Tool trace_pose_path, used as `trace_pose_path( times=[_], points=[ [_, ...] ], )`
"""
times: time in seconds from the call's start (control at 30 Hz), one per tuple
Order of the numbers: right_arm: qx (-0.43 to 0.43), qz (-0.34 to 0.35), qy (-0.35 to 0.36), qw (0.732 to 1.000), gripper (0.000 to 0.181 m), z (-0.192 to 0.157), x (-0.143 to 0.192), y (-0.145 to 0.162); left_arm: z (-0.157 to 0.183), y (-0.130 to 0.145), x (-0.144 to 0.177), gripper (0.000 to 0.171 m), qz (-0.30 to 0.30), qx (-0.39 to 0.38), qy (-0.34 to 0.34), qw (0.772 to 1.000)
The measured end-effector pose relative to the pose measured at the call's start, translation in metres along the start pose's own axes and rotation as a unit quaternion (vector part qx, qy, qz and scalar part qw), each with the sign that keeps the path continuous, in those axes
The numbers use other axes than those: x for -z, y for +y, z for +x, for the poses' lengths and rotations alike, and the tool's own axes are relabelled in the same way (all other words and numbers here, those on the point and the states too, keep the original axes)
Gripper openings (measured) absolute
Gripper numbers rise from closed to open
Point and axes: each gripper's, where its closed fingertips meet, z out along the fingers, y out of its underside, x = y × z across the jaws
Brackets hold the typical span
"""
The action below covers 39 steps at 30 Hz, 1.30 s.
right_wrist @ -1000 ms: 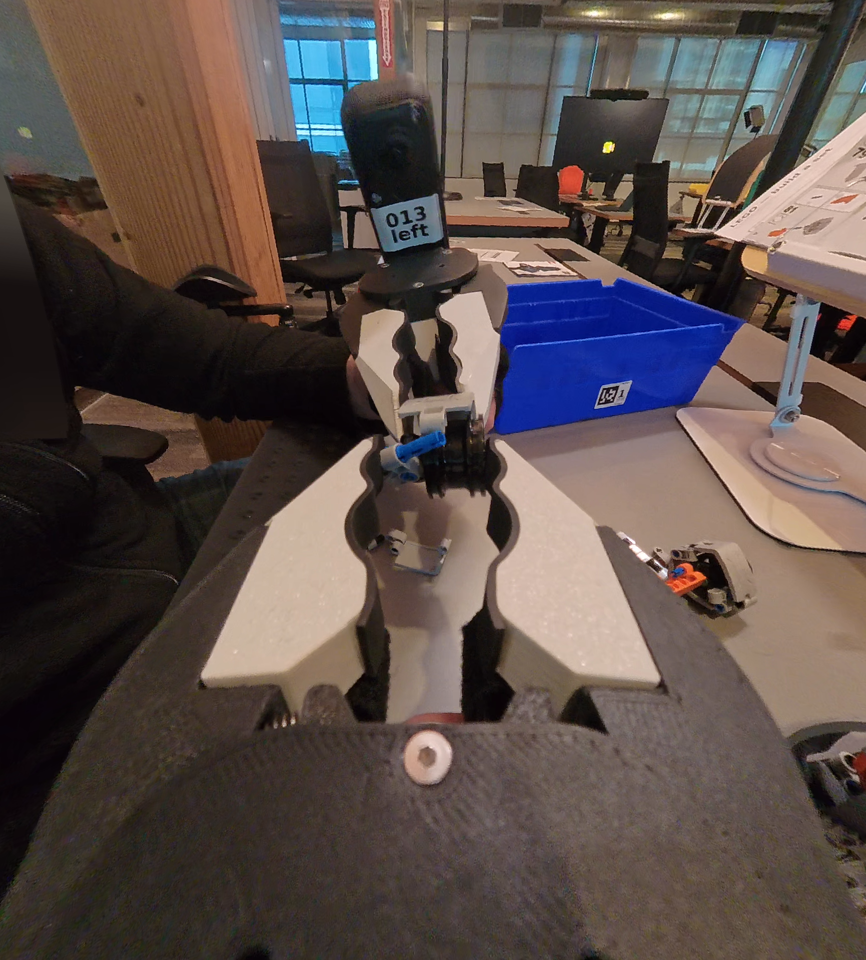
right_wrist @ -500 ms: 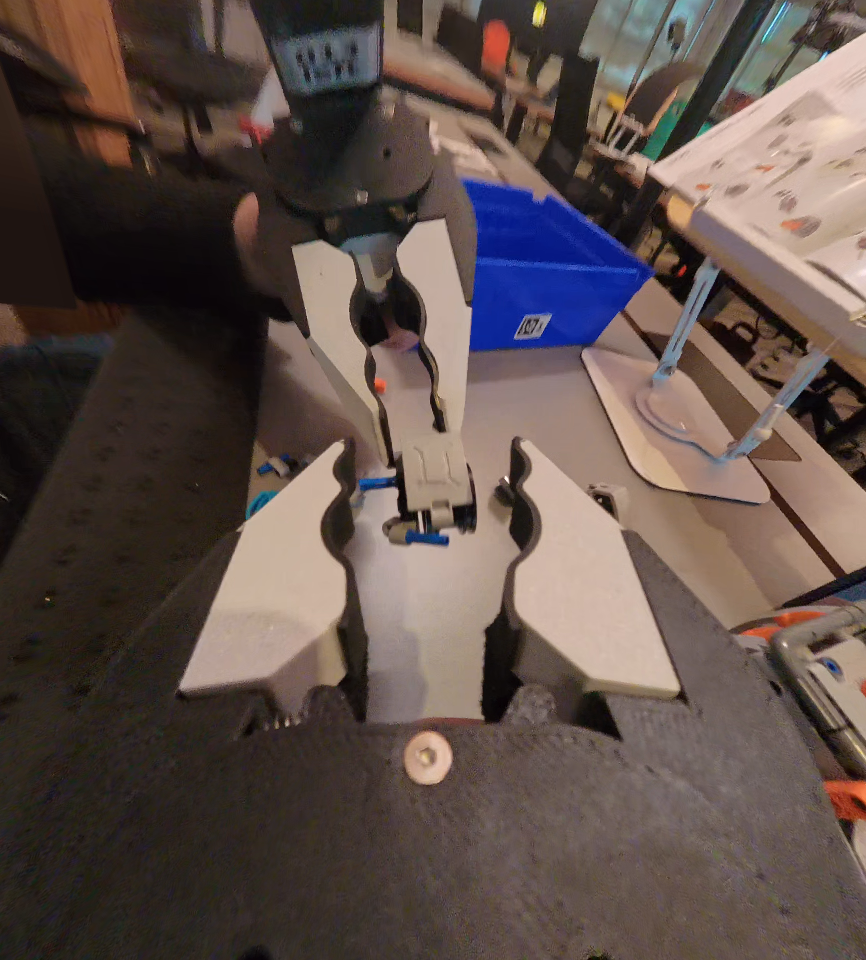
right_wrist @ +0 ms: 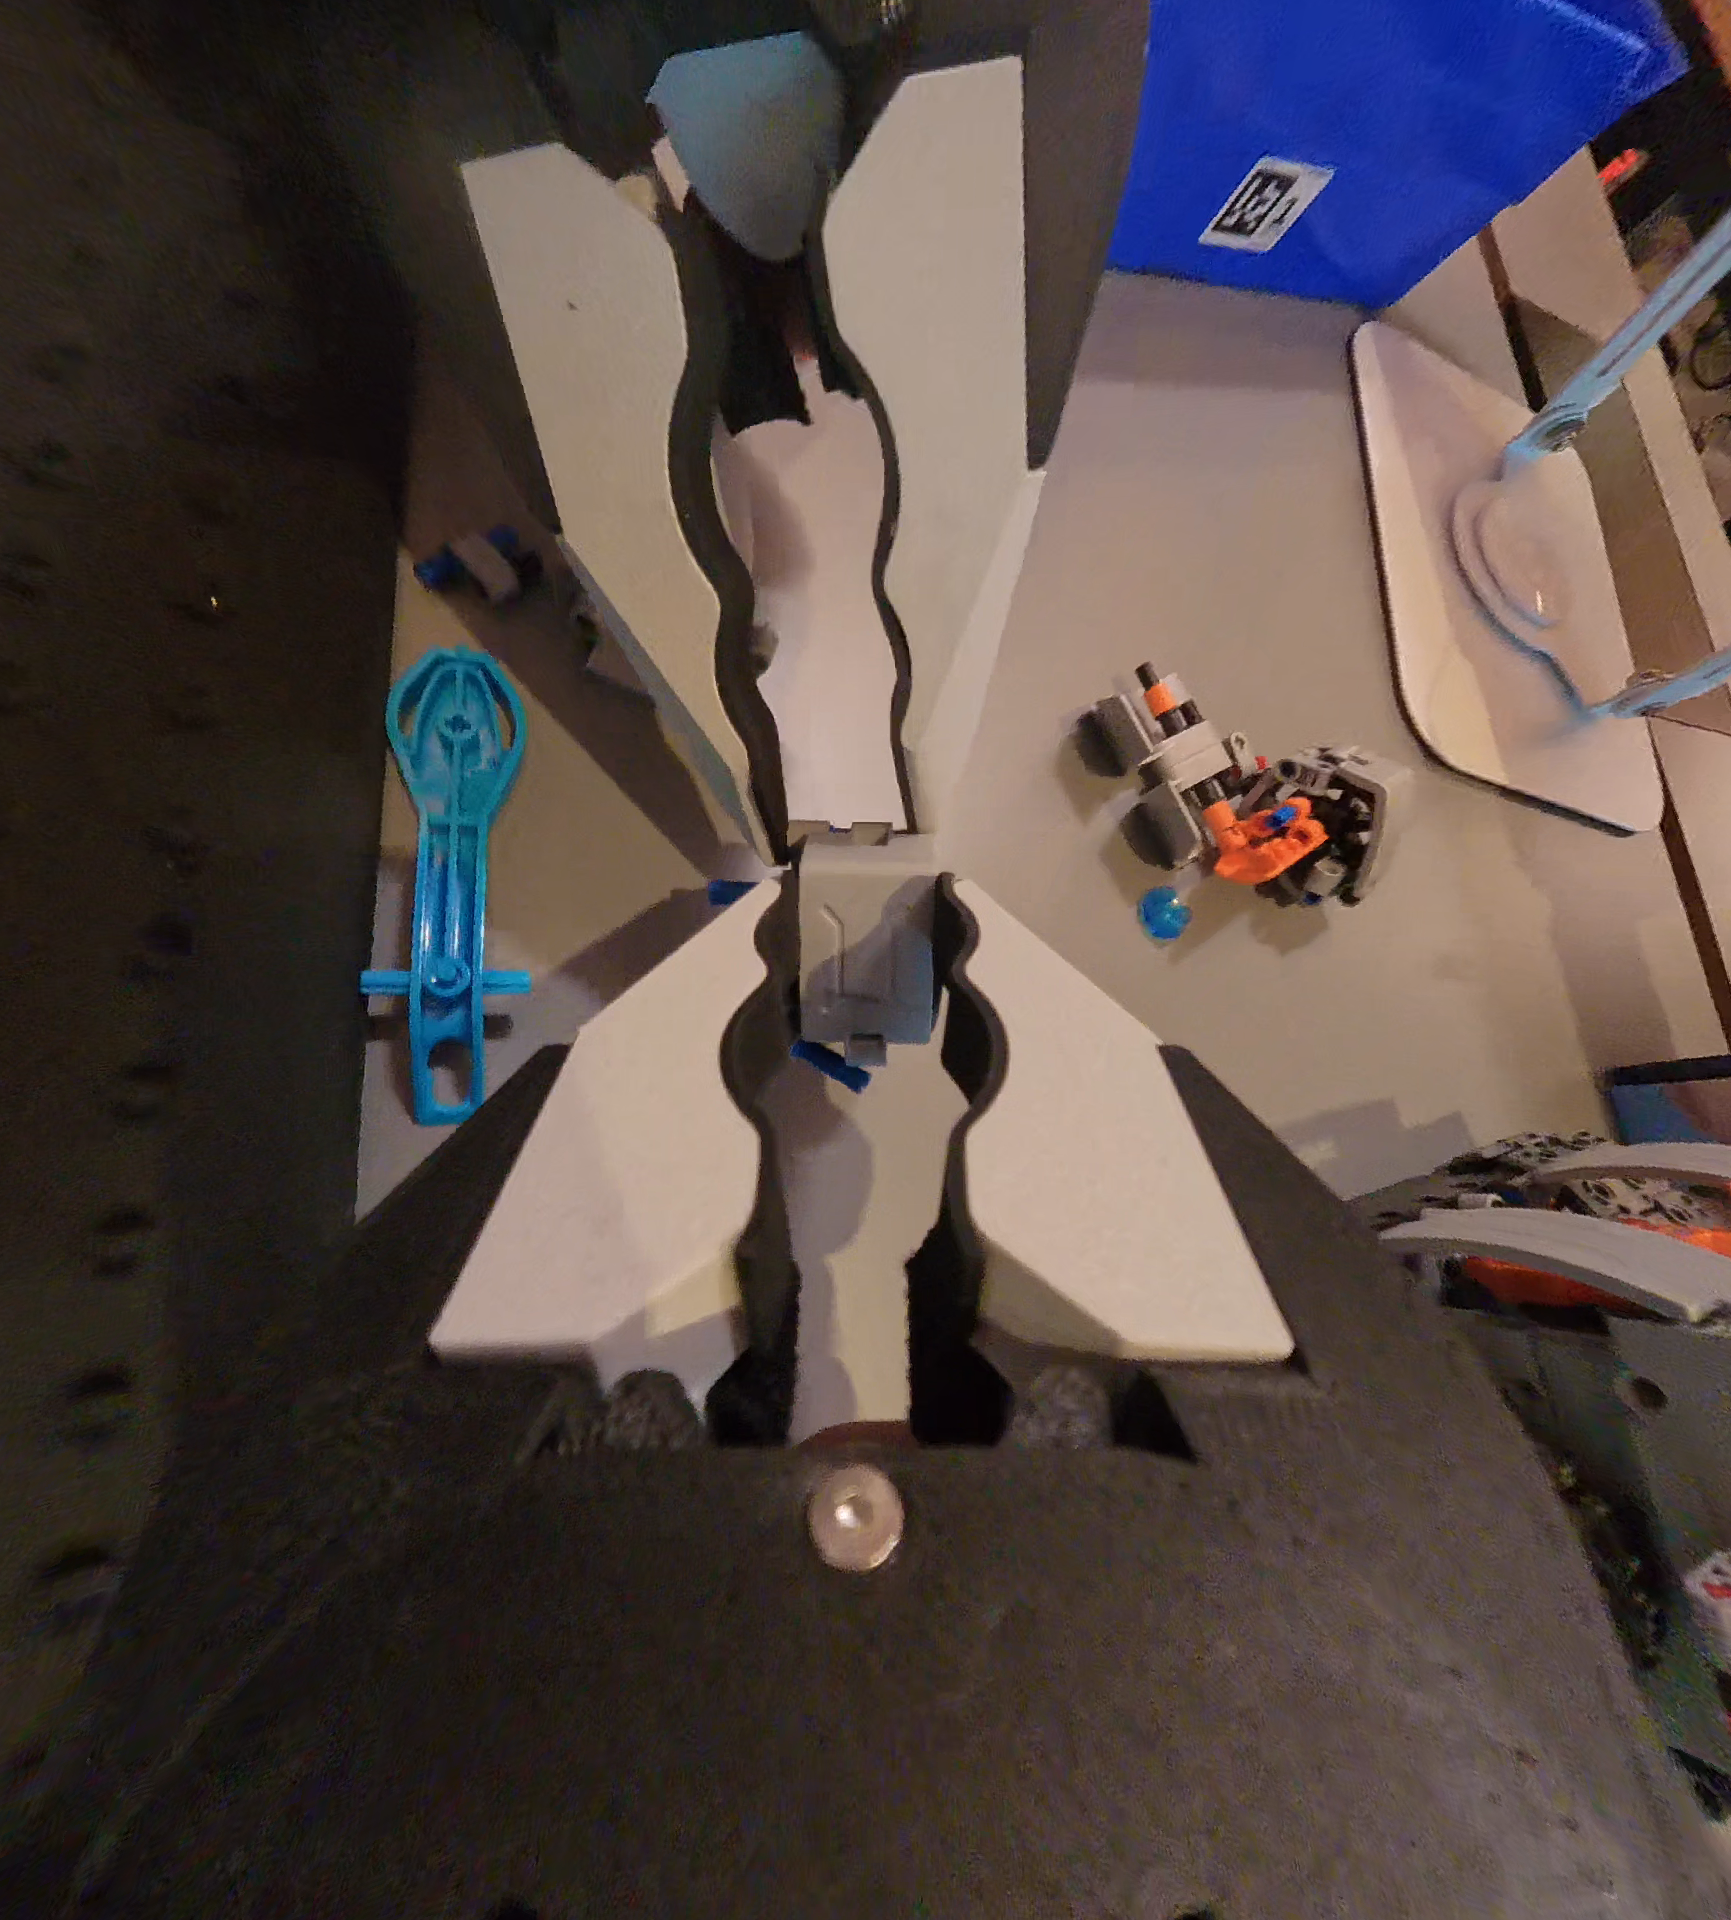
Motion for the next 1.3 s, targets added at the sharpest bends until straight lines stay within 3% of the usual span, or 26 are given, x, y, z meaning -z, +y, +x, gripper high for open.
trace_pose_path(
  times=[0.17, 0.4, 0.47, 0.57, 0.63, 0.7, 0.87, 1.23, 1.27, 1.3],
  points=[
    [0.034, -0.04, 0.003, 0.999, 0.022, -0.007, -0.009, 0.01, 0.007, 0.008, -0.009, 0.02, -0.015, -0.024, -0.004, 1.0],
    [0.04, -0.042, -0.01, 0.998, 0.022, -0.012, -0.008, 0.01, 0.01, 0.006, -0.013, 0.02, -0.003, -0.019, 0.01, 1.0],
    [0.025, -0.024, -0.01, 0.999, 0.022, -0.009, -0.004, 0.008, 0.008, 0.003, -0.012, 0.021, -0.005, -0.026, -0.006, 1.0],
    [-0.028, 0.031, -0.017, 0.999, 0.022, 0.0, 0.003, -0.002, -0.002, -0.004, -0.004, 0.022, 0.03, 0.061, 0.014, 0.998],
    [-0.042, 0.048, -0.02, 0.998, 0.022, 0.002, 0.003, -0.006, -0.003, -0.001, -0.006, 0.023, 0.031, 0.073, 0.018, 0.997],
    [-0.053, 0.063, -0.02, 0.996, 0.022, 0.004, 0.005, -0.008, -0.001, 0.004, -0.01, 0.032, 0.02, 0.077, 0.024, 0.997],
    [-0.058, 0.086, -0.021, 0.994, 0.022, 0.006, 0.011, -0.014, -0.001, -0.006, -0.003, 0.009, 0.069, 0.112, 0.056, 0.99],
    [0.019, 0.036, 0.002, 0.999, 0.022, -0.007, 0.008, -0.013, 0.011, -0.003, -0.006, 0.005, 0.055, 0.105, 0.075, 0.99],
    [0.027, 0.035, -0.006, 0.999, 0.022, -0.012, 0.007, -0.014, 0.009, 0.001, -0.008, 0.006, 0.044, 0.095, 0.068, 0.992],
    [0.043, 0.044, -0.051, 0.997, 0.01, -0.032, 0.004, -0.018, -0.013, 0.005, -0.006, 0.0, 0.036, 0.099, 0.002, 0.994]
  ],
)
